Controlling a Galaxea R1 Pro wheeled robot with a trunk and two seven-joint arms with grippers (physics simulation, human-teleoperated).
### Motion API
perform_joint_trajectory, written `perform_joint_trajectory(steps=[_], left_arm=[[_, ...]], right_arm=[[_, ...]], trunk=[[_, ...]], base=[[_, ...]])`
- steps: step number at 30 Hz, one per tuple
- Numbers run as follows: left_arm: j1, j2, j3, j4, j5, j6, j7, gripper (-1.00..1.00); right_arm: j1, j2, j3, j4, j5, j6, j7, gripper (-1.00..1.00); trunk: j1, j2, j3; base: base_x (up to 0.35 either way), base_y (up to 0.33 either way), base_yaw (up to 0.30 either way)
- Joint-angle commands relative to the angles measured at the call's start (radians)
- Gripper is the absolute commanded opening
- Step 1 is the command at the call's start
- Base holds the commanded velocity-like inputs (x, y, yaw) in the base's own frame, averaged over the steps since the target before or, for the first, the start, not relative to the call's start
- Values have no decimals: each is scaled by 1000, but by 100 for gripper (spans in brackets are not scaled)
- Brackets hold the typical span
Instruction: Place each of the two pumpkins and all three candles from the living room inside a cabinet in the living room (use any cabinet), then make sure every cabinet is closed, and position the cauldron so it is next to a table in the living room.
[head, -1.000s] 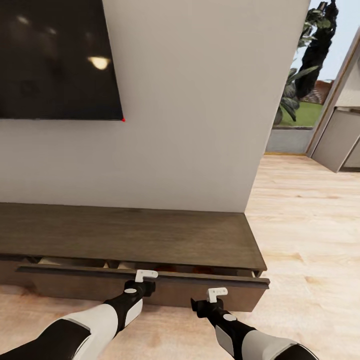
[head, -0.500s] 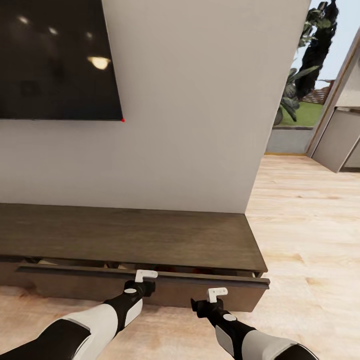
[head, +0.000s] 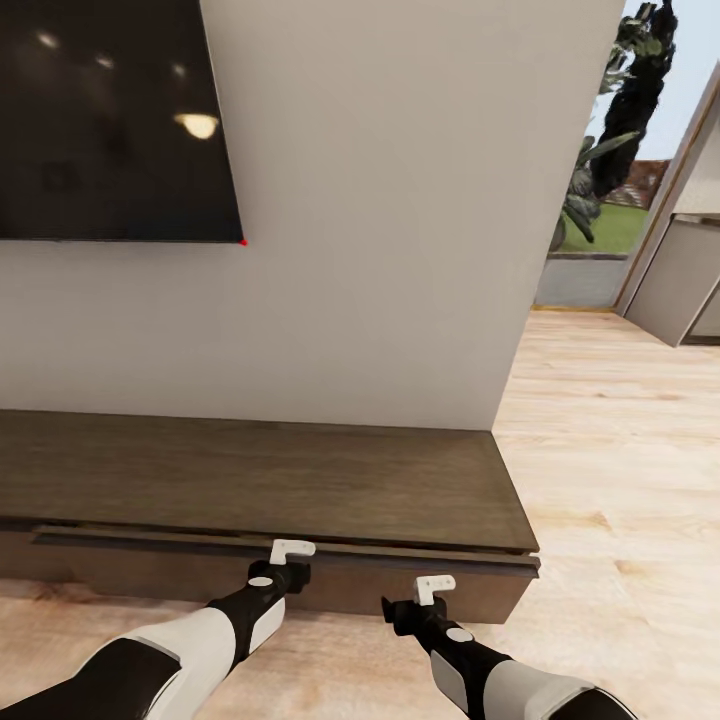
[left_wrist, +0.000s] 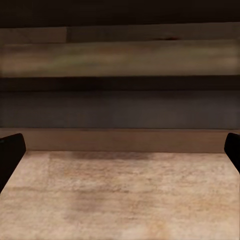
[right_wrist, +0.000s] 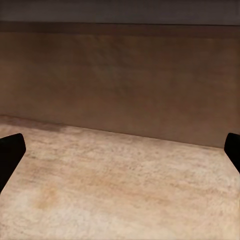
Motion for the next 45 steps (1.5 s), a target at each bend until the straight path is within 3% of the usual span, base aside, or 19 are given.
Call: perform_joint_trajectory(steps=[1, 24, 45], left_arm=[[-1, 0, -8, 1, 9, -5, 3, 100], [-1, 0, -8, 1, 9, -5, 3, 100], [-1, 0, -8, 1, 9, -3, 3, 100]], right_arm=[[-1, 0, 6, 2, -11, -5, 5, 100], [-1, 0, 6, 2, -10, -5, 5, 100], [-1, 0, 11, 1, -10, -3, 7, 100]], trunk=[[0, 0, -1], [0, 0, -1], [0, 0, 2]], base=[[0, 0, 0], [62, 0, 0], [-186, -62, 18]])
